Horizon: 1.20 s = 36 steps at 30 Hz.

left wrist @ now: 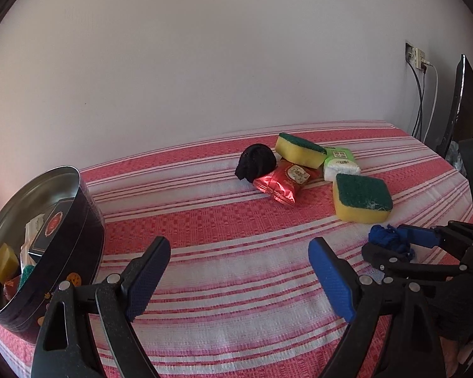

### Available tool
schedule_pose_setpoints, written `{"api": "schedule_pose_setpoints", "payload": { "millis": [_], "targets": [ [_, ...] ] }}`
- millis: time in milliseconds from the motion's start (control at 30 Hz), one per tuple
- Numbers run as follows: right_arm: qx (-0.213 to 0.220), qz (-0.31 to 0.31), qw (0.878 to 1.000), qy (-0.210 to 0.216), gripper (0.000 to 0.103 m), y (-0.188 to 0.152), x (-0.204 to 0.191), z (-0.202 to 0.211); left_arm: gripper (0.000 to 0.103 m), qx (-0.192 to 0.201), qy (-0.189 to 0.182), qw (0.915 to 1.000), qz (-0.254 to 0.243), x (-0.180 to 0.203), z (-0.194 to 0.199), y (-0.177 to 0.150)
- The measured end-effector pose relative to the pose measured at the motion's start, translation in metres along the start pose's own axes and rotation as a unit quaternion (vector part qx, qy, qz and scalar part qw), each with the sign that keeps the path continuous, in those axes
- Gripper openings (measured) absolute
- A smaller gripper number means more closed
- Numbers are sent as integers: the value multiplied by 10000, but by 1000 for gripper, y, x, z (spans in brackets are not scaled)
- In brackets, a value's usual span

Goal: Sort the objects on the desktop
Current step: 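Grasp the blue cloth with the right tool while the left tool grasps the green-yellow sponge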

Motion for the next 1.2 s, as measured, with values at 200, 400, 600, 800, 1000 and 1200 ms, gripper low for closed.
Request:
{"api": "schedule_pose_setpoints", "payload": {
  "millis": [200, 400, 600, 800, 1000, 1200],
  "targets": [
    [445, -406, 9982, 4, 36, -7, 29, 22, 91, -189, -445, 9988, -39, 20, -11, 7],
    [1255, -1389, 9765, -1070, 36, 0, 91, 51, 91, -379, -925, 9940, -436, 74, -30, 23],
    [1490, -1829, 9628, -1319, 36, -4, 119, 49, 91, -772, -742, 9914, -759, 128, -72, 29],
    [1551, -2001, 9619, -1034, 36, -7, 128, 50, 91, -1075, -538, 9898, -763, 146, -97, 35],
    [1665, -1773, 9643, -1044, 36, -6, 117, 53, 73, -1189, -636, 9888, -634, 148, -103, 35],
    [1783, -1810, 9617, -1033, 36, -9, 118, 56, 71, -841, -465, 9934, -629, 149, -90, 37]
  ]
}}
Point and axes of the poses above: each gripper's, at about its wrist camera, not at the fingertips, and z roughly against the way its jaws point, x to its right, y to its top, the point moved 1 cm from there along -z, roughly the way its jaws point, and after that the axes turned 5 degrees about z, right-handed, at the moved point
